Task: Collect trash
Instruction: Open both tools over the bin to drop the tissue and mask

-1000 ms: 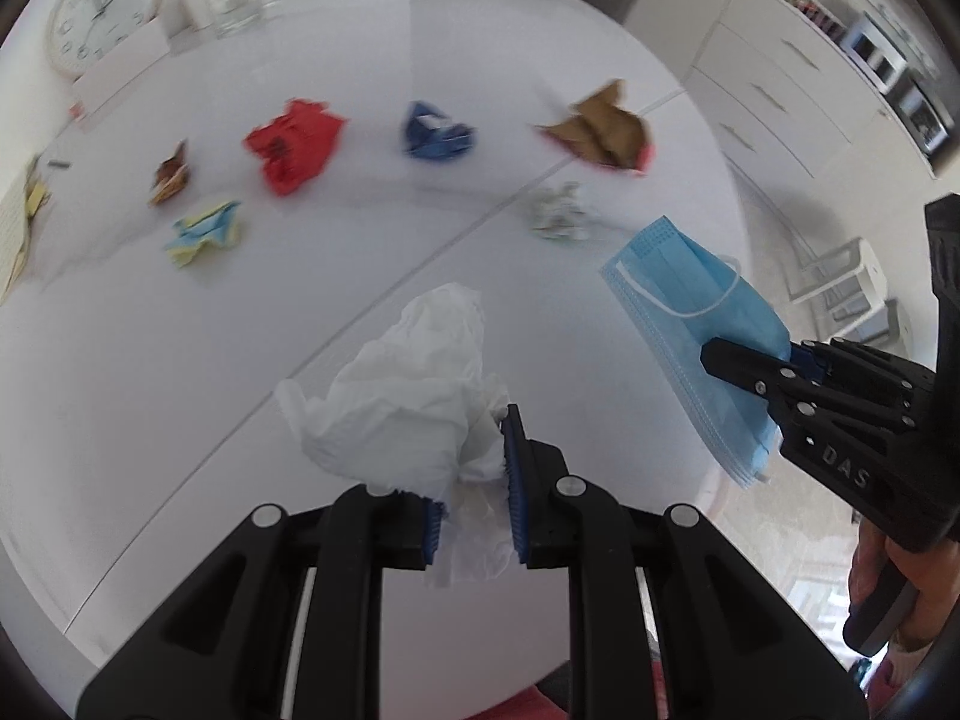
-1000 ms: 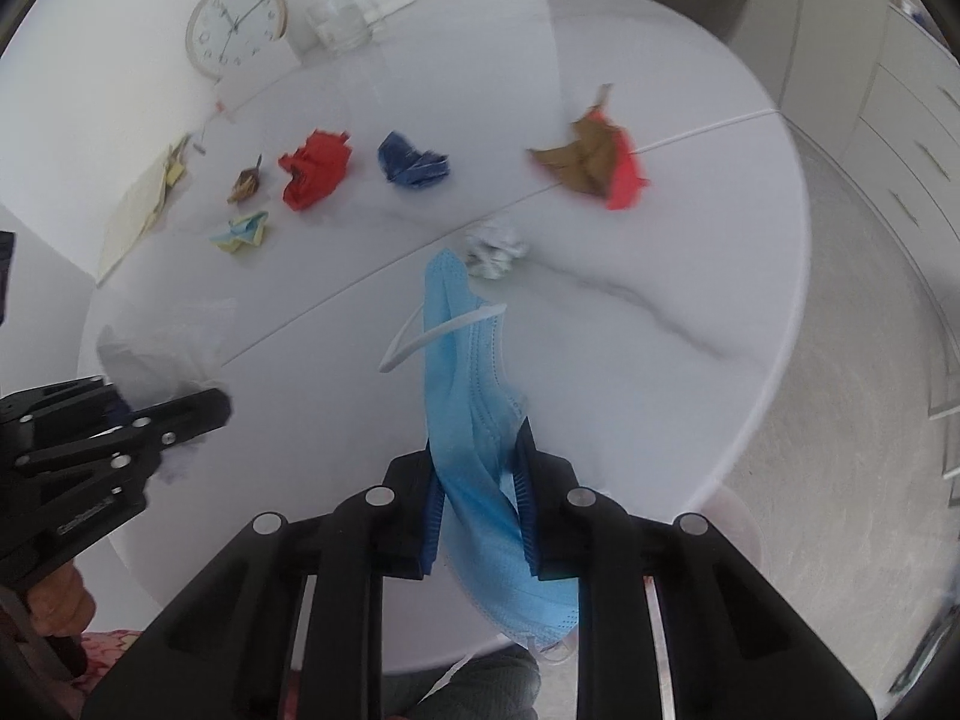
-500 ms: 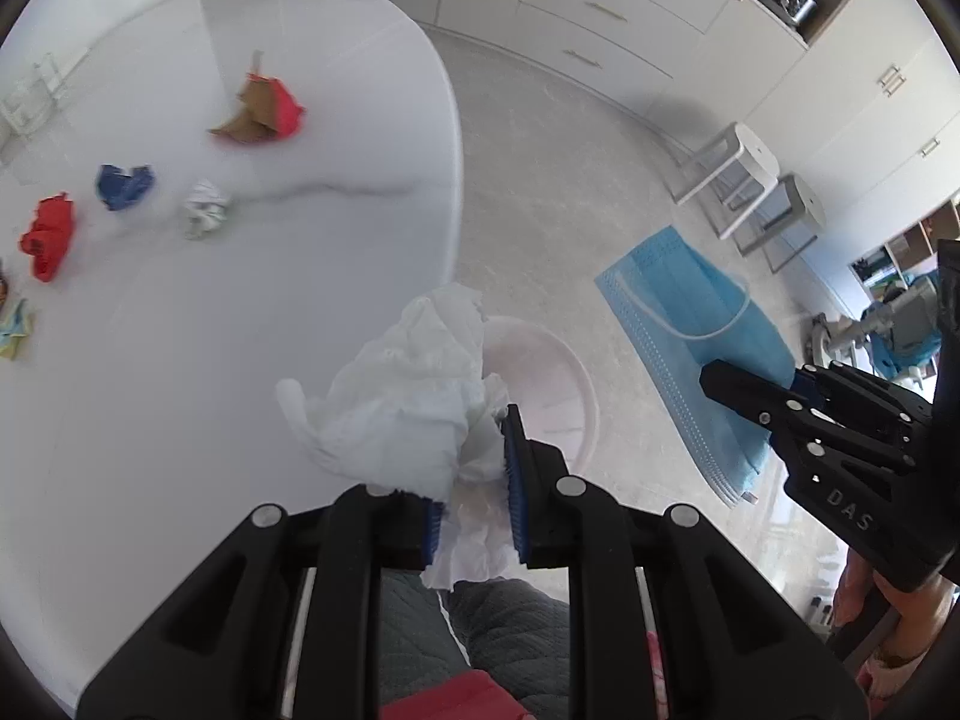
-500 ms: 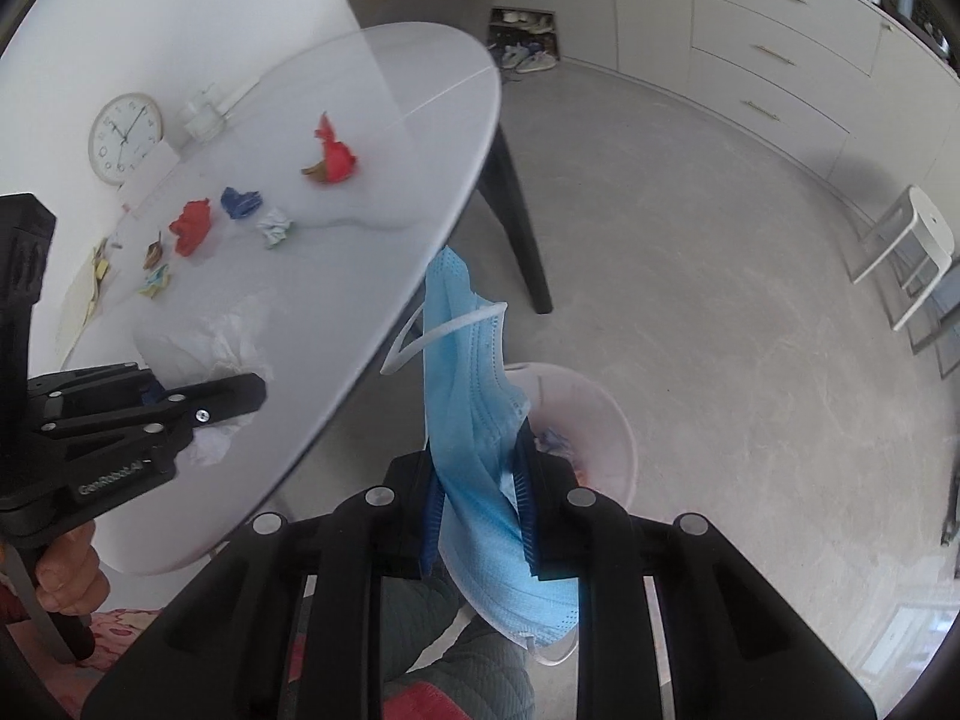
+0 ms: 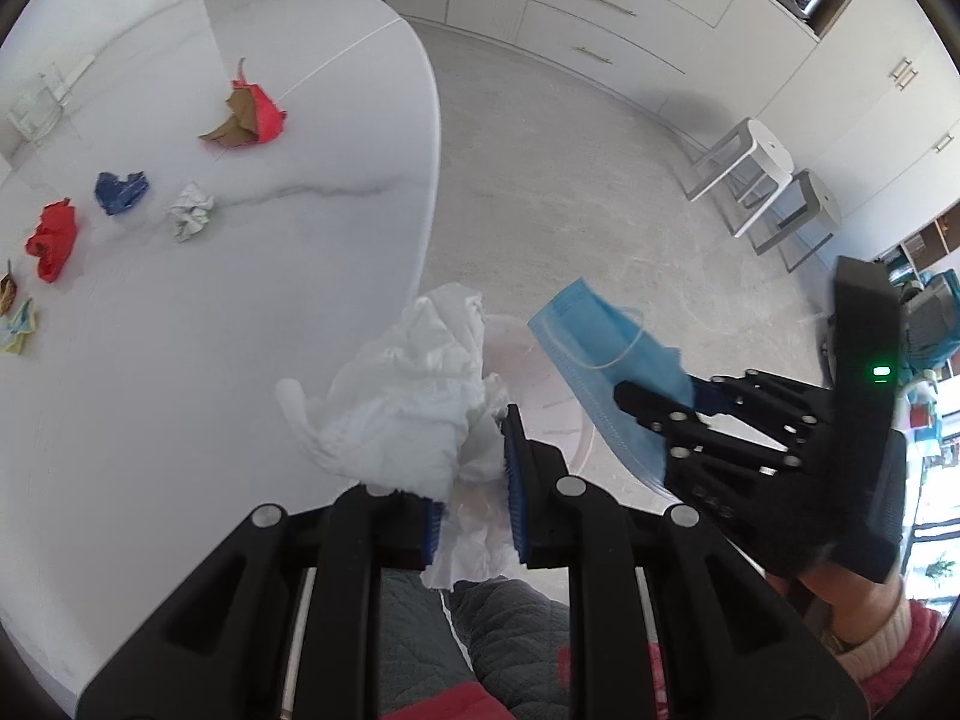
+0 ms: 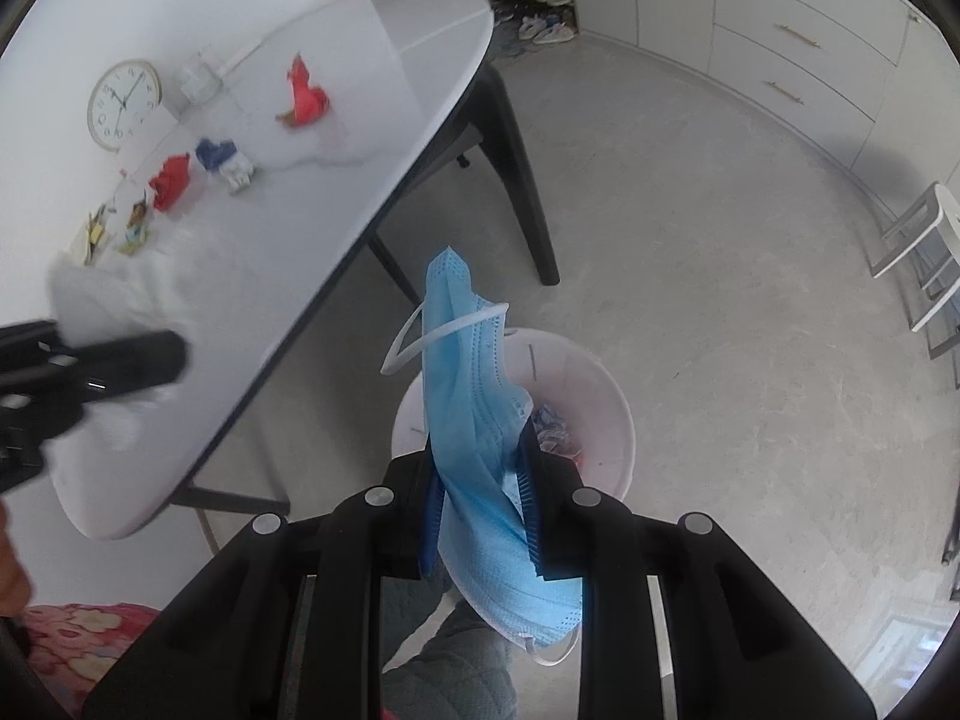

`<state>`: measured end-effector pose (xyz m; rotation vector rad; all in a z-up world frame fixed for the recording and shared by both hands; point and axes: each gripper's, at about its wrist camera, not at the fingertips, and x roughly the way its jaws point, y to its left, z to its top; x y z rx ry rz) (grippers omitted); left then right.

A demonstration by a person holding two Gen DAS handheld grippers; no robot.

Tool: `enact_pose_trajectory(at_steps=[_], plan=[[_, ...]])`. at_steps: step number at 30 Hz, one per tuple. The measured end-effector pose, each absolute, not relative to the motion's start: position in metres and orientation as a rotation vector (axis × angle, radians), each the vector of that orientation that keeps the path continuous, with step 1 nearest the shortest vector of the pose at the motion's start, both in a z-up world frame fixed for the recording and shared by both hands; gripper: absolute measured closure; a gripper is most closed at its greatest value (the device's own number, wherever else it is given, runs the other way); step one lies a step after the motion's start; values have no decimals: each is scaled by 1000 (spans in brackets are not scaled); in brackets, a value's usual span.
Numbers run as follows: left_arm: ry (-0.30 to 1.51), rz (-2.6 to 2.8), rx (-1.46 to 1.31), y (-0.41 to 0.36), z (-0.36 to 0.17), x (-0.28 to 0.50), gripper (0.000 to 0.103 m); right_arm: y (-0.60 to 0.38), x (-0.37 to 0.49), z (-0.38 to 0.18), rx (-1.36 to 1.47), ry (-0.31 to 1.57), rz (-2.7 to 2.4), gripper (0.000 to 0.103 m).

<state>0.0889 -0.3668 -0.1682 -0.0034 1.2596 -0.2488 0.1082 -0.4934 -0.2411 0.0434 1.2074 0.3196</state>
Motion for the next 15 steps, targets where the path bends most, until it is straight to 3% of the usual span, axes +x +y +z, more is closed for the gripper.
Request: enact_pose_trajectory(at_steps=[4,15], plan=[[1275,-220,-15,-358,-171,87,85,-487,109,-251,61,1220,334,48],[1307,-281,19,-375,-189,94,85,-522,103,-217,119,1154,254,36]])
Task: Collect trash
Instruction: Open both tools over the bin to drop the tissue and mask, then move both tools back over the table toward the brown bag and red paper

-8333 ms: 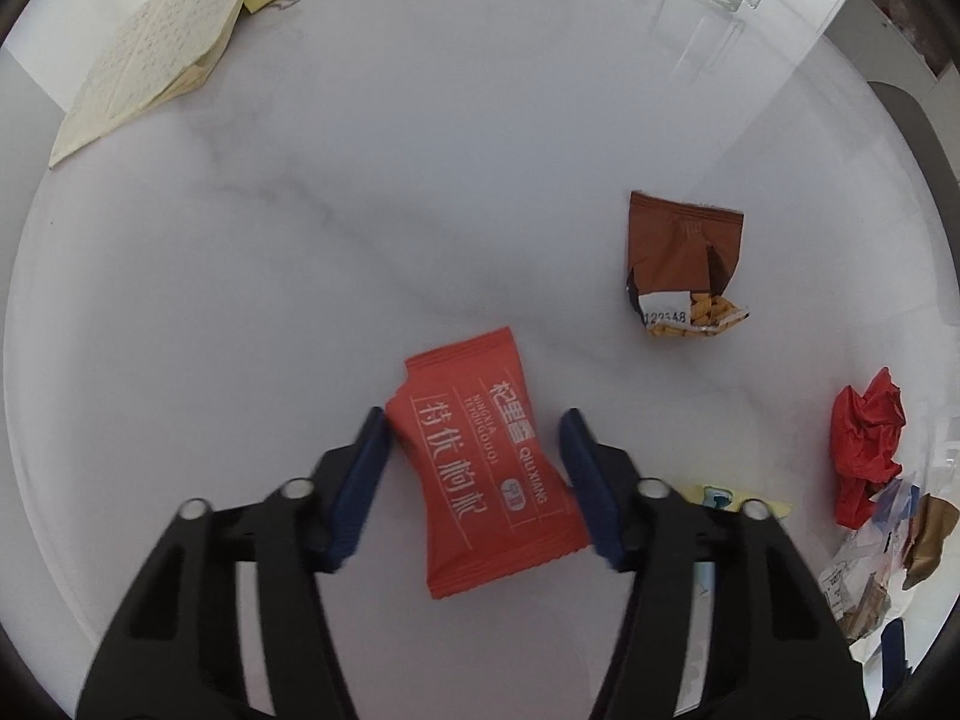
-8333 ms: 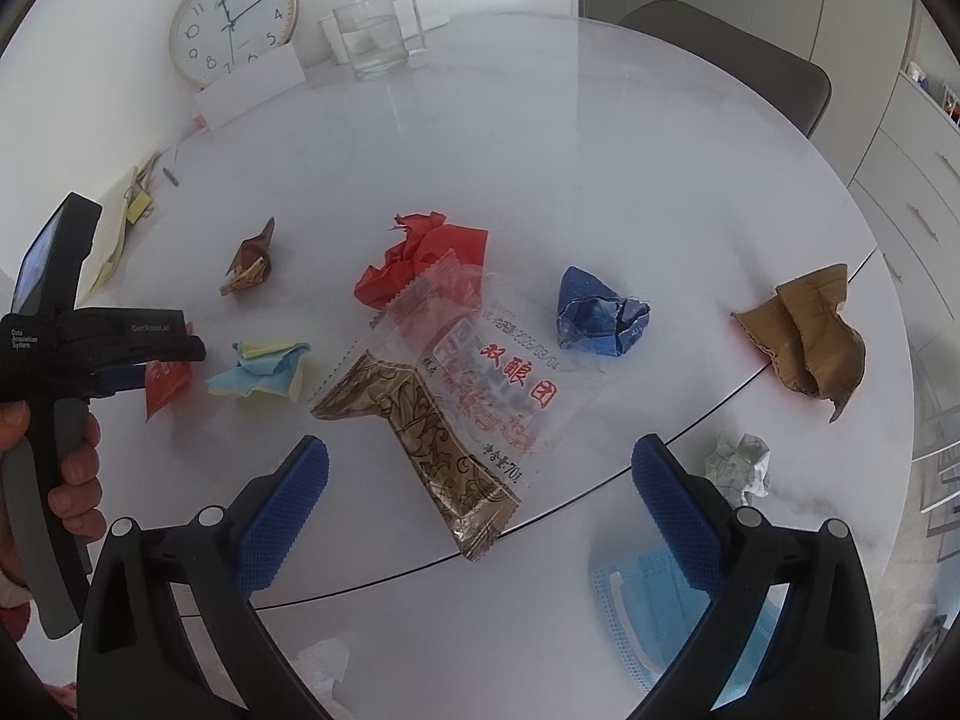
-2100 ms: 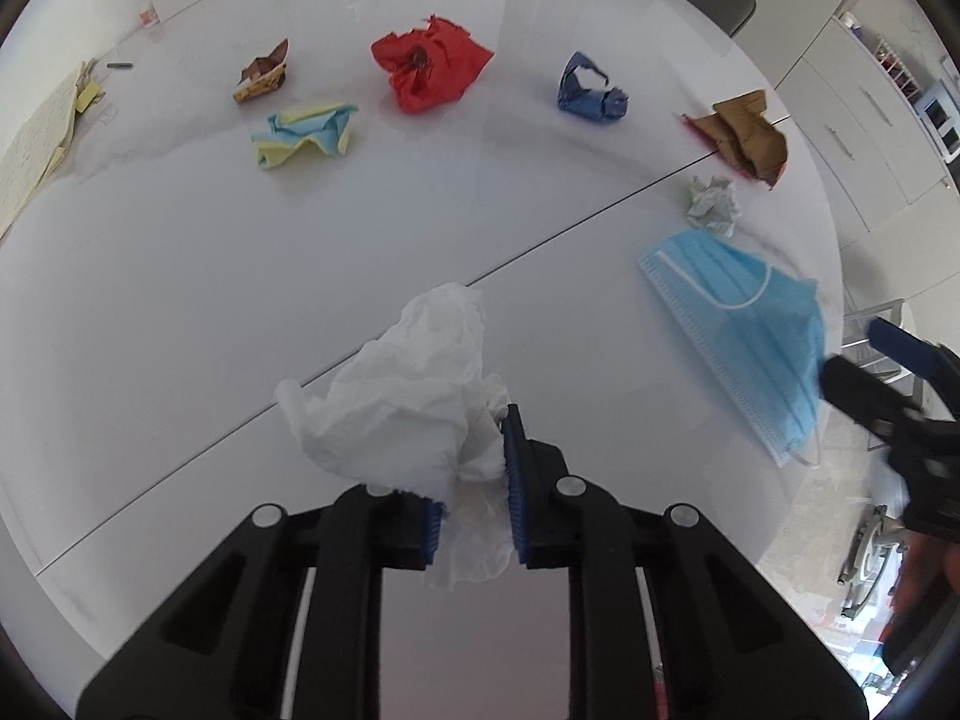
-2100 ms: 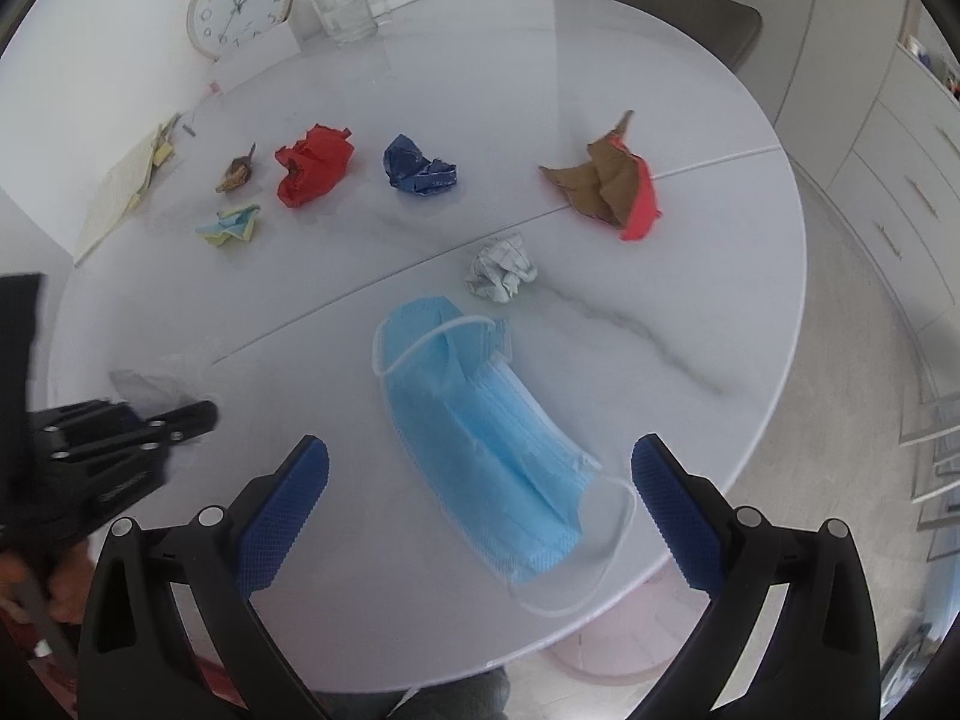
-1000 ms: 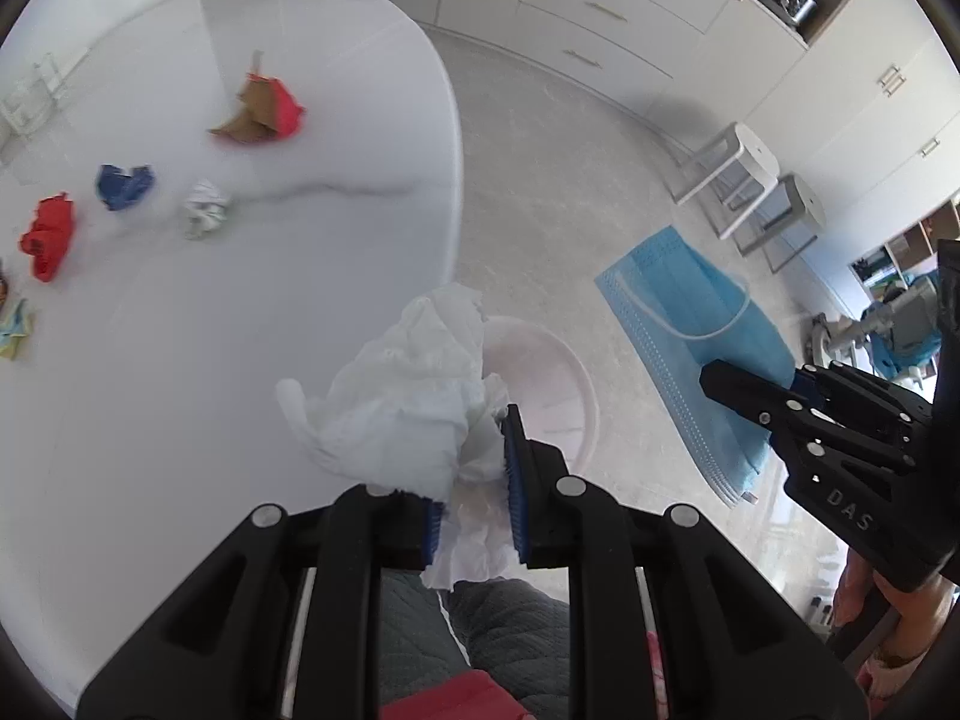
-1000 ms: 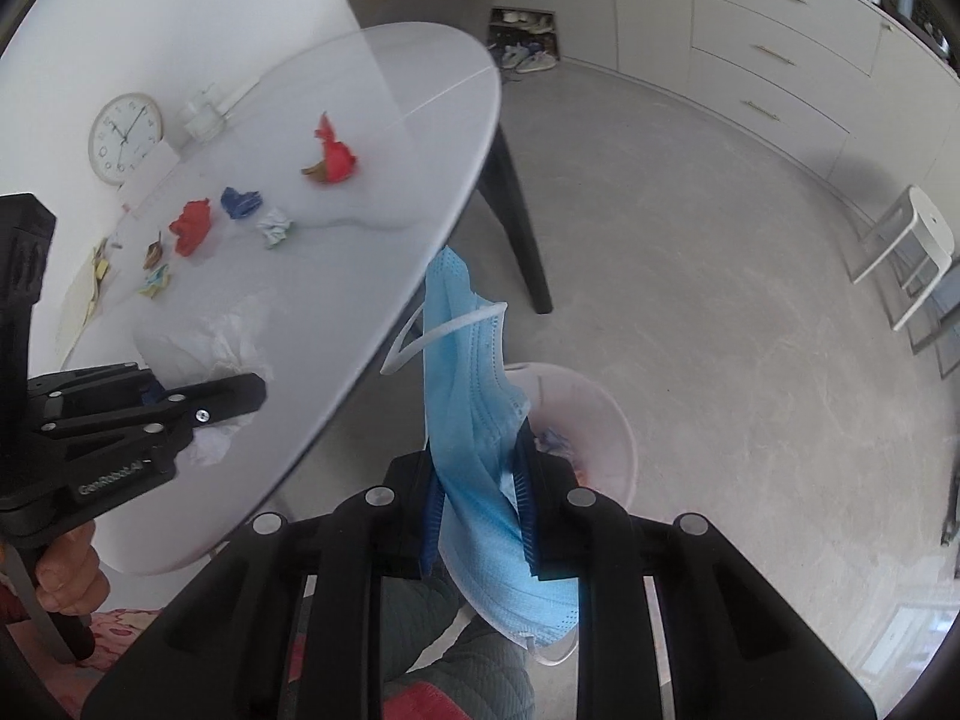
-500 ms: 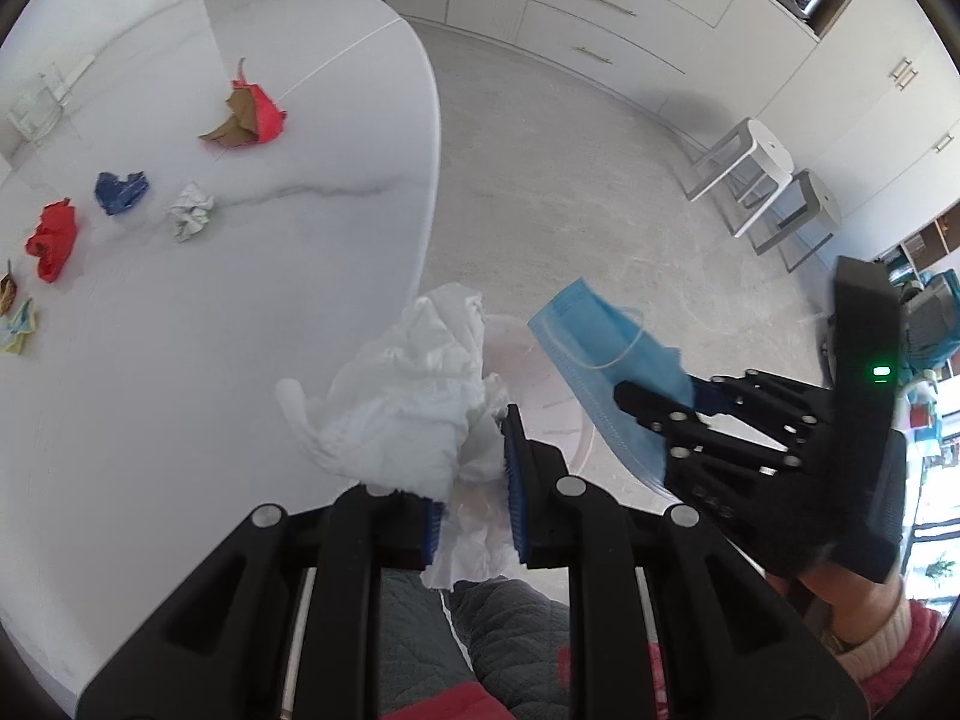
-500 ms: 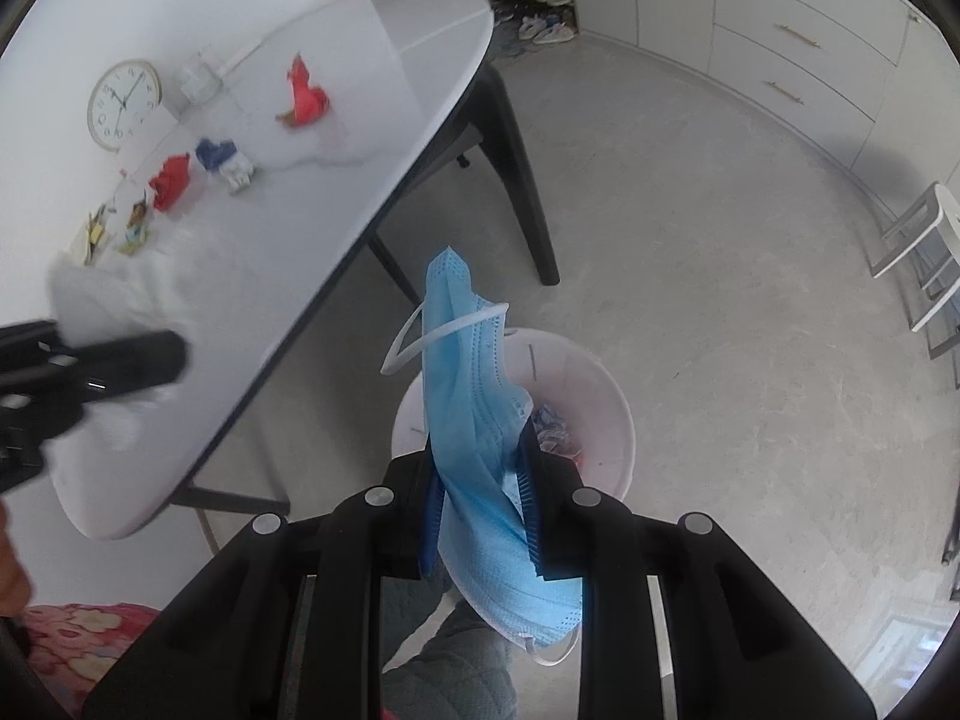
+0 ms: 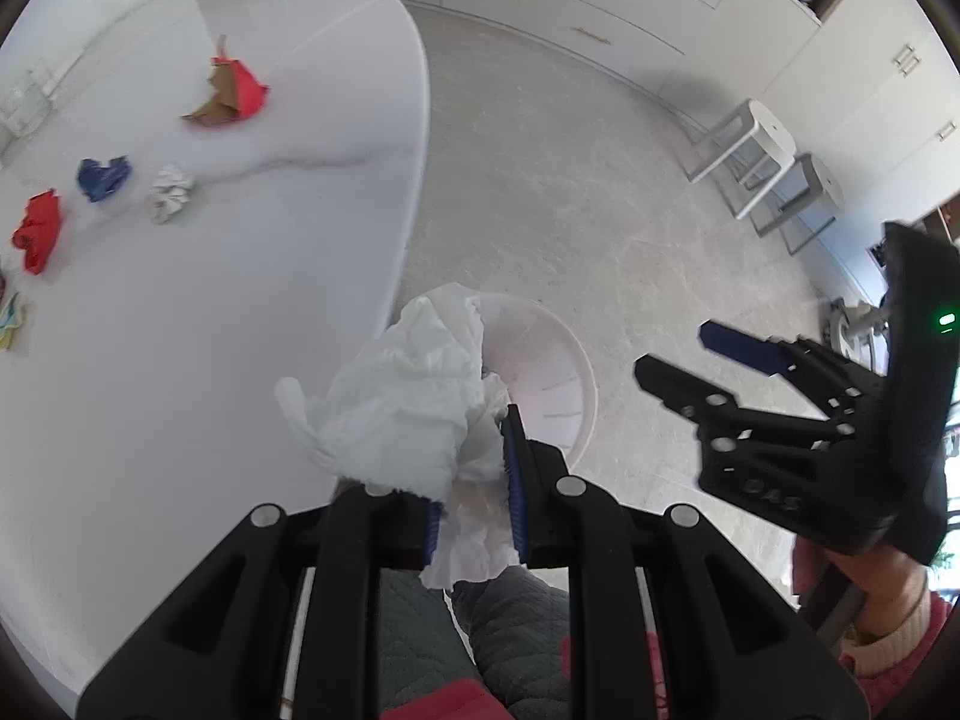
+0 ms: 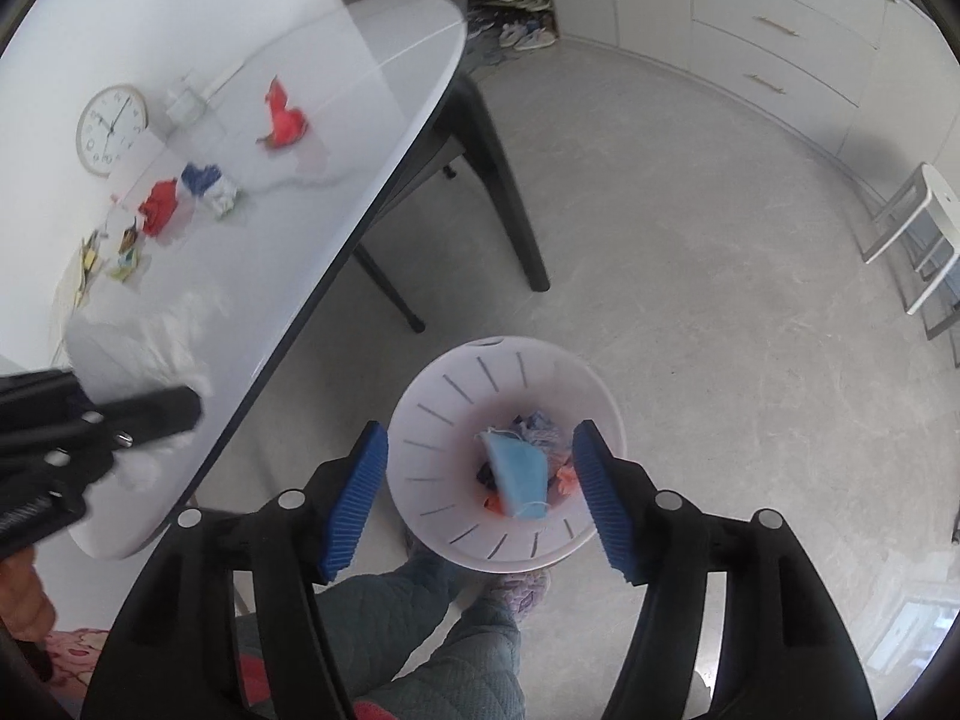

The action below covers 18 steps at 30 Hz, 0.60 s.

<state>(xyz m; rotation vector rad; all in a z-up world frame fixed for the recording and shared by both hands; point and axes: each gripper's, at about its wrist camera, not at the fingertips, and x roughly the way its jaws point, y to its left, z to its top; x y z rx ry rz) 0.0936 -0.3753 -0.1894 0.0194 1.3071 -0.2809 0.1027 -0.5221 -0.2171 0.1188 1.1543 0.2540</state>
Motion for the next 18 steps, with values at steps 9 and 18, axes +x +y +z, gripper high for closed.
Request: enact_pose_trajectory(at_steps=[9,18], plan=[[1354,-296,7,-399,-220,109,37,-559,88,-196,165,1120,173,36],[1311,-234,9,-391,-197,105,18,-558,88,-186,177,1110,163,30]])
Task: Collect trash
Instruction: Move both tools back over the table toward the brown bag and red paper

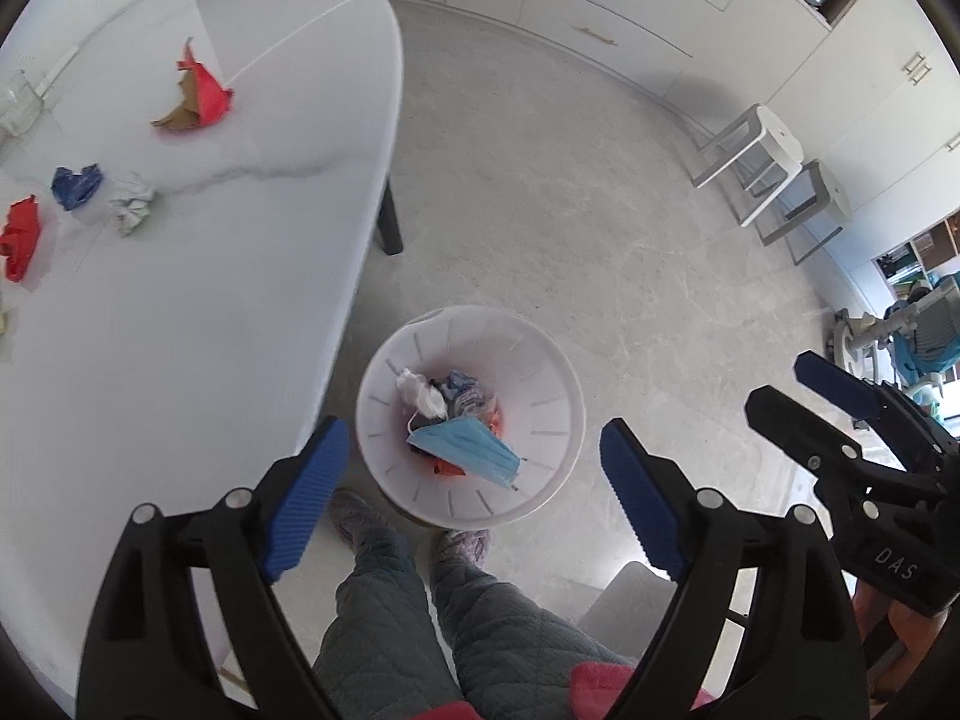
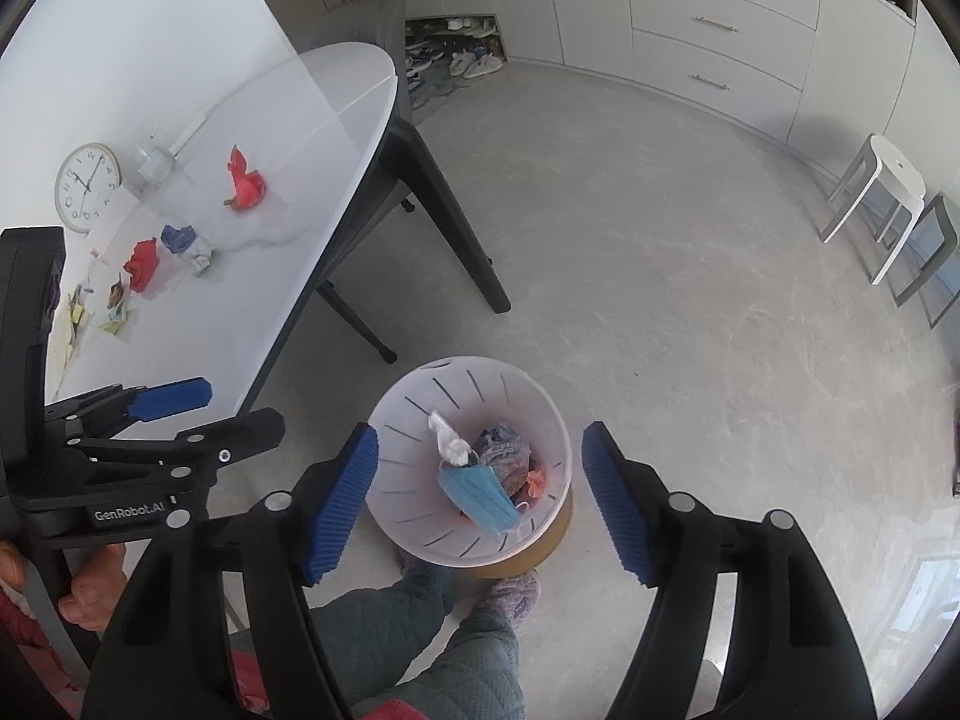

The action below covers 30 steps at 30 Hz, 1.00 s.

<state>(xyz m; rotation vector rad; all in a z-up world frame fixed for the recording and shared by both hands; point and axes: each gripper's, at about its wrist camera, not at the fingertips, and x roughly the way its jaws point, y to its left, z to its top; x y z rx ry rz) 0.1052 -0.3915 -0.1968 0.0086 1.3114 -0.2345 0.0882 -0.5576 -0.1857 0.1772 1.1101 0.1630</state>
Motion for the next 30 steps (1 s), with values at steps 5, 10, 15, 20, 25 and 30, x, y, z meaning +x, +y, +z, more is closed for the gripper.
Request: enact_pose_trajectory(at_steps=[5,10,15,20,25,30], plan=[[1272,-144,-79,-364,-156,98,10,-544,87,-152,129,1045,158,4],[1170,-47,-127,-321,-113,85,8,-530,90,-124,81,997,176,2],[1118,78,-171,-270,-89,71,8,-506,99,-108,71,976,225,2],[1078,179,-254,-204,-79,57,8,-470,108,-103,40,979,255,2],[1068,254,-307,-137,-82,50,8,-415,117,-101,15,975,291,2],[1058,271,-306,-74,-81,54,8,-353,126,-98,29,961,307,2]])
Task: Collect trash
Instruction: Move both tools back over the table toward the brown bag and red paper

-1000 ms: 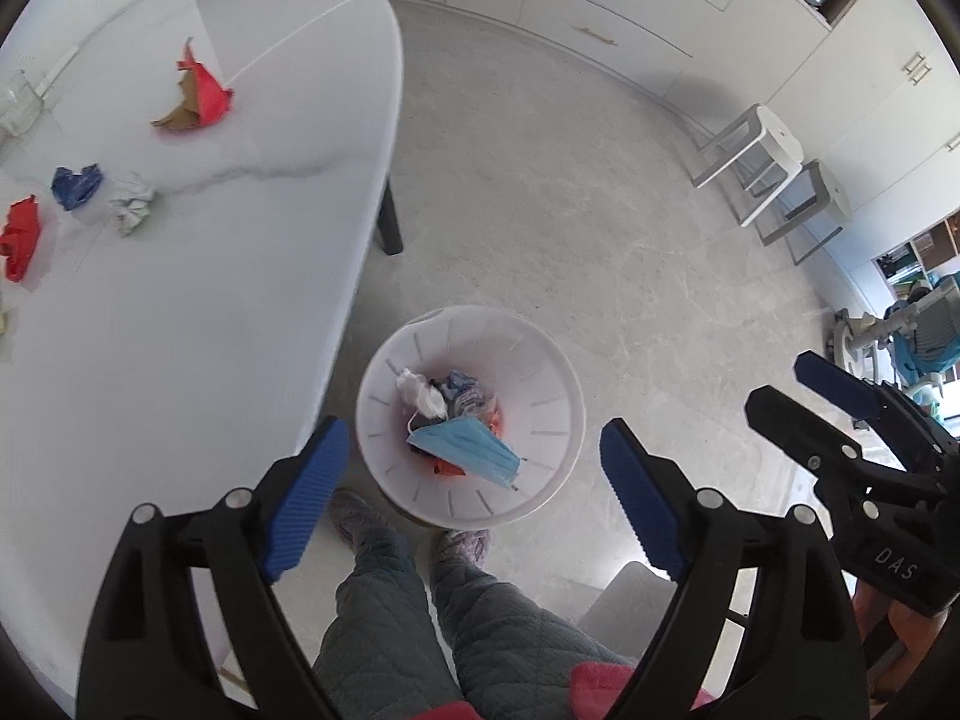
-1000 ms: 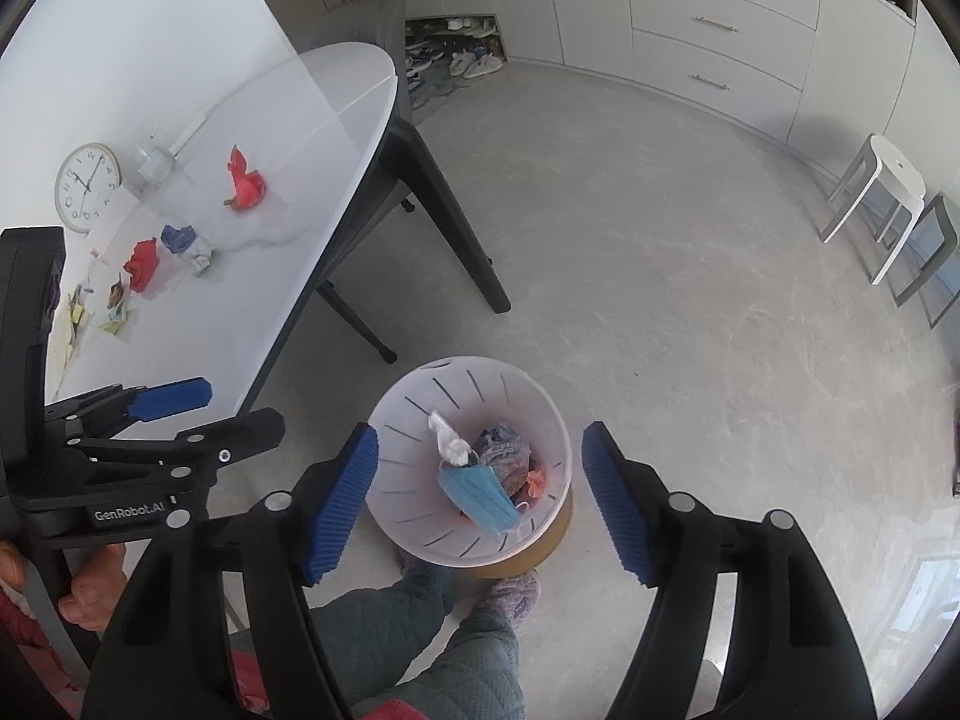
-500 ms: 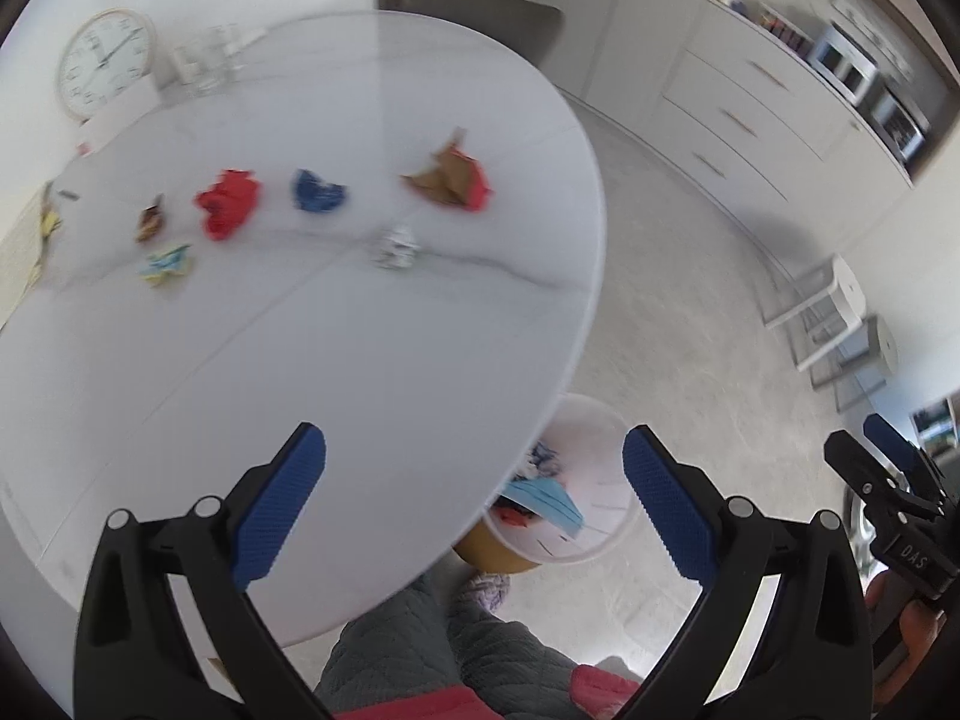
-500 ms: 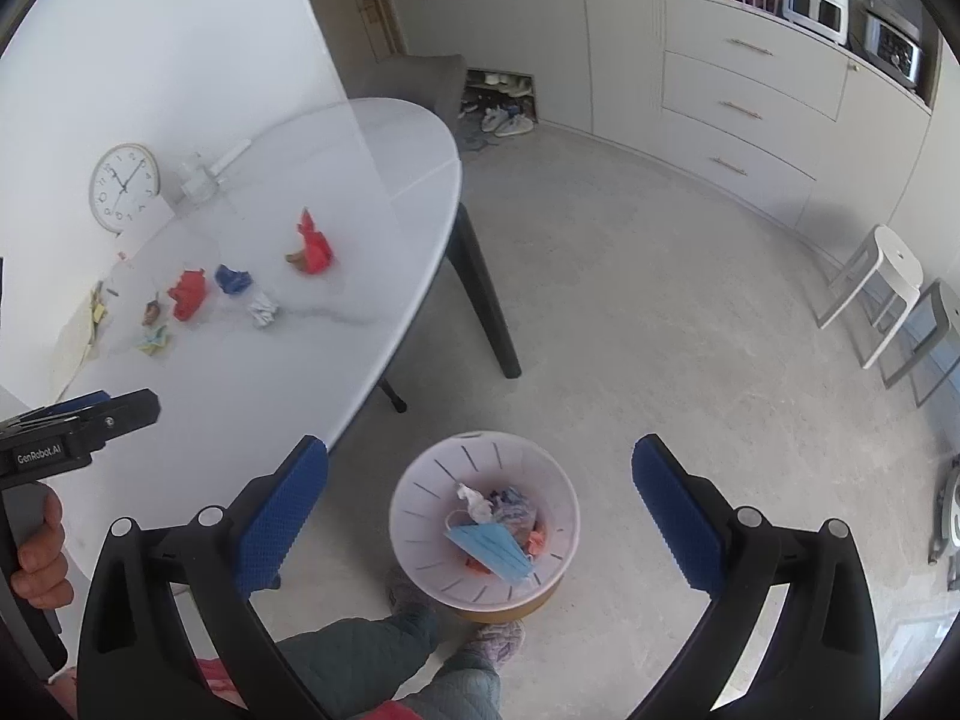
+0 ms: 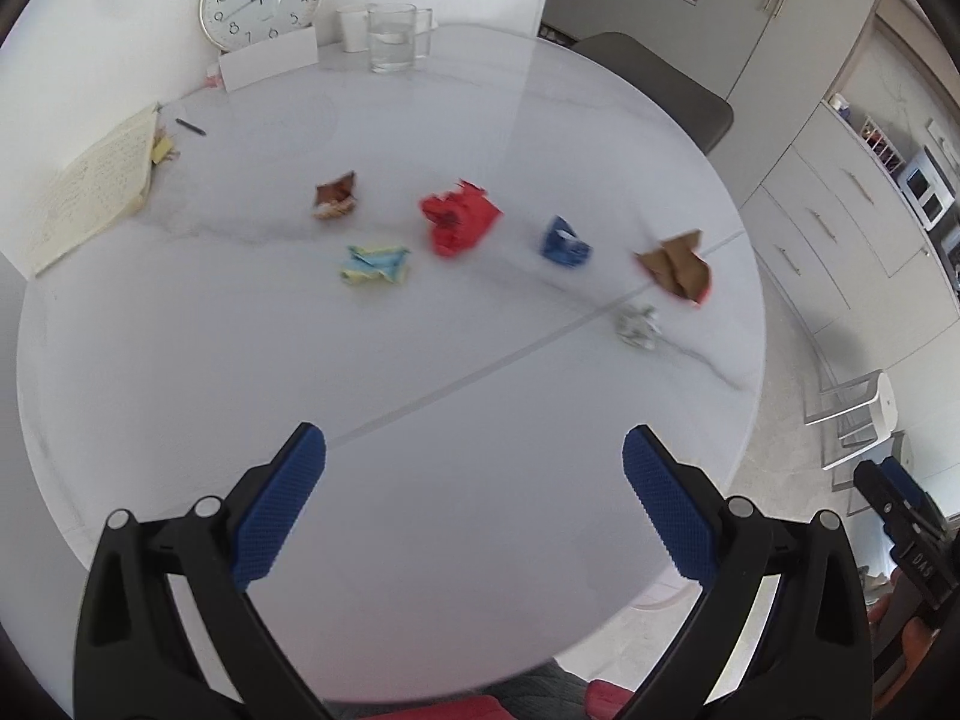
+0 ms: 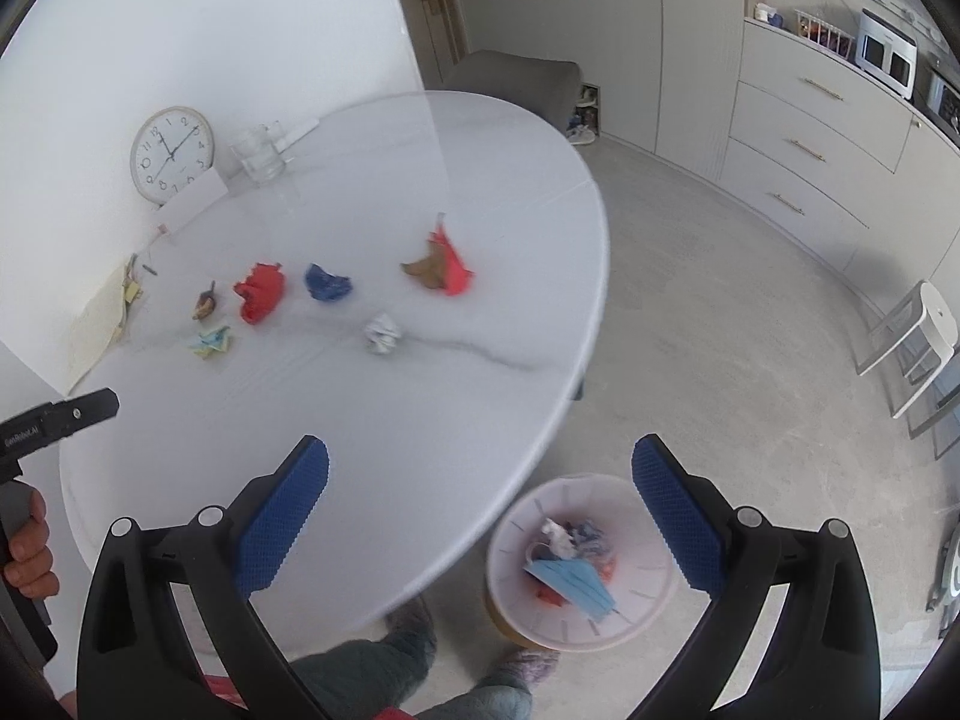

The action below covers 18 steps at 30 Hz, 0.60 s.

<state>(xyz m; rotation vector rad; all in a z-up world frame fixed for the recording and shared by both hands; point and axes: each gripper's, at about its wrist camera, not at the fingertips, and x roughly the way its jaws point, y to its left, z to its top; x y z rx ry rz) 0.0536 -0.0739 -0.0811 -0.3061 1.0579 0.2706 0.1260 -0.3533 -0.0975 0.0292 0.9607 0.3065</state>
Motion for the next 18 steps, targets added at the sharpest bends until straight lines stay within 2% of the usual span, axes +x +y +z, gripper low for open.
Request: enact_pose_trajectory(at_steps=[8,18], plan=[[1067,248,-261,18,-94,78,8,-256,144,-101,28,956,294,2],[1108,245,-308,82,-126,121,8,-183,168,-114,-37,1026,335,2]])
